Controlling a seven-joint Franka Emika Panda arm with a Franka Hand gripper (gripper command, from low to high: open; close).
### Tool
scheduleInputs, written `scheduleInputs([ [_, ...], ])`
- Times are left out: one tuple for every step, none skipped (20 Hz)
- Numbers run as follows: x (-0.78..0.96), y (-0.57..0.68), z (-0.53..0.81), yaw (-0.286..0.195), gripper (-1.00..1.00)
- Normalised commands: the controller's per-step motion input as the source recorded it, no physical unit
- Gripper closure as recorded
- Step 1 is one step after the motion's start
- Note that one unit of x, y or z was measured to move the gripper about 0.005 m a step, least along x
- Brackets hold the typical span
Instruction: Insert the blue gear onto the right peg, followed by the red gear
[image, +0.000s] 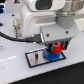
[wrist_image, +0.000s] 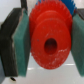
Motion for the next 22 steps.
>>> scheduleInputs([
  [0.05,-0.10,-0.06,0.000,1.00],
  [0.06,-0.07,-0.02,0.000,1.00],
  [0.06,-0.03,0.13,0.000,1.00],
  [0.13,-0.03,-0.20,0.000,1.00],
  [0.08,-0.02,-0.03,0.000,1.00],
  [0.09,-0.01,0.08,0.000,1.00],
  [-0.05,0.00,0.23,0.000,1.00],
  [0.00,-0.07,0.33,0.000,1.00],
  [-0.01,-0.06,0.36,0.000,1.00],
  [0.00,-0.05,0.33,0.000,1.00],
  [0.00,-0.14,0.20,0.000,1.00],
  [0.07,-0.01,0.27,0.000,1.00],
  [0.10,-0.03,0.26,0.000,1.00],
  [0.13,-0.08,0.06,0.000,1.00],
  [0.15,-0.11,0.01,0.000,1.00],
  [0.17,-0.17,0.03,0.000,1.00],
  [0.17,-0.17,-0.03,0.000,1.00],
  [0.17,-0.19,-0.07,0.000,1.00],
  [0.20,-0.27,-0.18,0.000,1.00],
  [0.22,-0.27,-0.15,0.000,1.00],
  [0.22,-0.28,-0.15,0.000,1.00],
  [0.22,-0.29,-0.17,0.000,1.00],
])
